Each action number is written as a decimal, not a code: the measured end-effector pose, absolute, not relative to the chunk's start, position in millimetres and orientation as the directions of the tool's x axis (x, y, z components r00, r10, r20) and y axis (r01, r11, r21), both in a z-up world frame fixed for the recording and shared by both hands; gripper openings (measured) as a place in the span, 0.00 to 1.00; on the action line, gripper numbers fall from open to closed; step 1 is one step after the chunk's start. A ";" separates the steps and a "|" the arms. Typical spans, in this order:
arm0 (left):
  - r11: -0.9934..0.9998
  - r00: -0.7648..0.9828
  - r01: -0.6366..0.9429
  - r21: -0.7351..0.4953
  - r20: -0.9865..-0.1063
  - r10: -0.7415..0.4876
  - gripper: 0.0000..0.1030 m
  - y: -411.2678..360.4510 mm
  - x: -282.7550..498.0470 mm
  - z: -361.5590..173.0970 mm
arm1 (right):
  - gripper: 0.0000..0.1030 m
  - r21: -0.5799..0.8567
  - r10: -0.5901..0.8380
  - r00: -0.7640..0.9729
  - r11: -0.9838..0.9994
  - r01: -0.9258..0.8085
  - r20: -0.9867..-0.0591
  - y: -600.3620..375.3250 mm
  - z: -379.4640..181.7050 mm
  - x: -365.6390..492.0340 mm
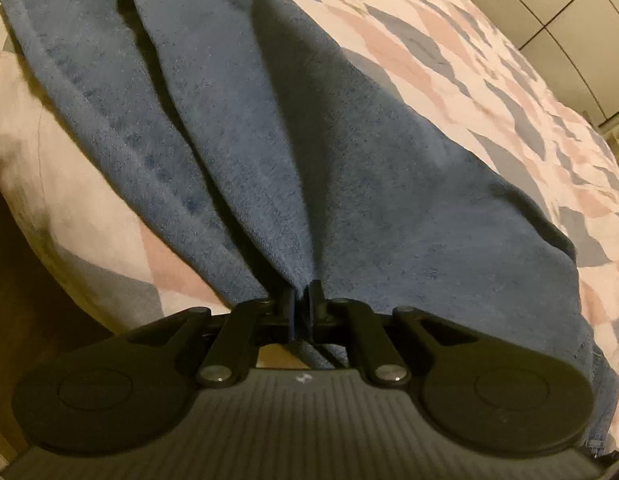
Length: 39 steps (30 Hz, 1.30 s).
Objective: Fold clothes
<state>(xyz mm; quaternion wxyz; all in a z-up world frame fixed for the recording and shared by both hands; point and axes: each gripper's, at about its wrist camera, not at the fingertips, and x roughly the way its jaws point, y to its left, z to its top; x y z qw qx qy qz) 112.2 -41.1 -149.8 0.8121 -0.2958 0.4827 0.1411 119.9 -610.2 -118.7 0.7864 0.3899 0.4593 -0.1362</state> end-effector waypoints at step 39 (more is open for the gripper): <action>0.678 0.420 -0.650 -0.343 -0.906 -0.056 0.25 282.9 183.0 -108.3 | 0.32 0.720 0.724 0.356 0.273 0.638 -0.590 -178.8 -170.6 169.3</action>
